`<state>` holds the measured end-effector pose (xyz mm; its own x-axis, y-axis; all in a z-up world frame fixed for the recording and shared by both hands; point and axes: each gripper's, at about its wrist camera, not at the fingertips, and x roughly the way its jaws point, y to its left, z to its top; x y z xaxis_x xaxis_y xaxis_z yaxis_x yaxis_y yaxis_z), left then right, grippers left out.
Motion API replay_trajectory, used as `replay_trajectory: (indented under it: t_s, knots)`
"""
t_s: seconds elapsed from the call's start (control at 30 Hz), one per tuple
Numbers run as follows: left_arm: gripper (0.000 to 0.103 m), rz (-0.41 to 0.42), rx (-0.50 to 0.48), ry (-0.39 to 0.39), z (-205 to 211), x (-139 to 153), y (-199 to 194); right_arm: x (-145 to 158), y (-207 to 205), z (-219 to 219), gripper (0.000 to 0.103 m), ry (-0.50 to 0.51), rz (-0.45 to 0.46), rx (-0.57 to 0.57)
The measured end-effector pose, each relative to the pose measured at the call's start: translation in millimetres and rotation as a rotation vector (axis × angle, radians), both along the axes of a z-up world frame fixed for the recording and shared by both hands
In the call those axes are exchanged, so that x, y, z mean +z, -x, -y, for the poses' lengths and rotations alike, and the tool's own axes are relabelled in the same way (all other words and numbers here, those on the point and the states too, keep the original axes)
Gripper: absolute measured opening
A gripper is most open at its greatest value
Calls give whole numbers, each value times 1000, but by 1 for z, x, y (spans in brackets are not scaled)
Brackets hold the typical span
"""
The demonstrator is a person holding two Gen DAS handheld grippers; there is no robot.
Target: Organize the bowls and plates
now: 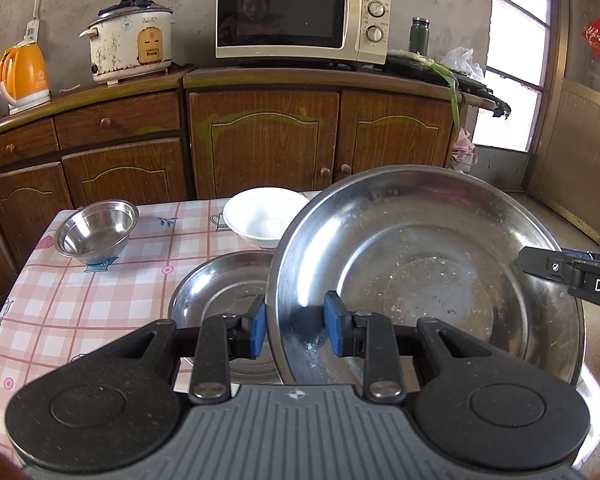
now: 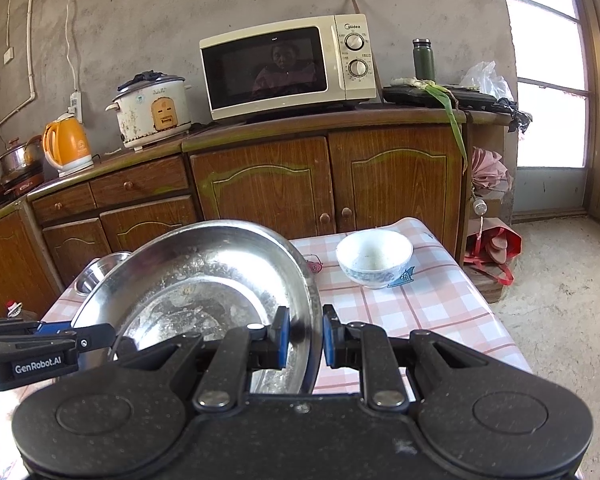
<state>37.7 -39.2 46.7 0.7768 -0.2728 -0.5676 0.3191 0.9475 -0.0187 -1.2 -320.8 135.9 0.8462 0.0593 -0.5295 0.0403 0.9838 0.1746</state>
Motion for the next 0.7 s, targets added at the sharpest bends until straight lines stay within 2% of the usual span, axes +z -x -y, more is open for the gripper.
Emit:
replay_trajectory:
  t_s: [0.7]
  knots:
    - [30,-31,20,-8,-13,-15,9,-16,8,-11,22,-4,-39,31]
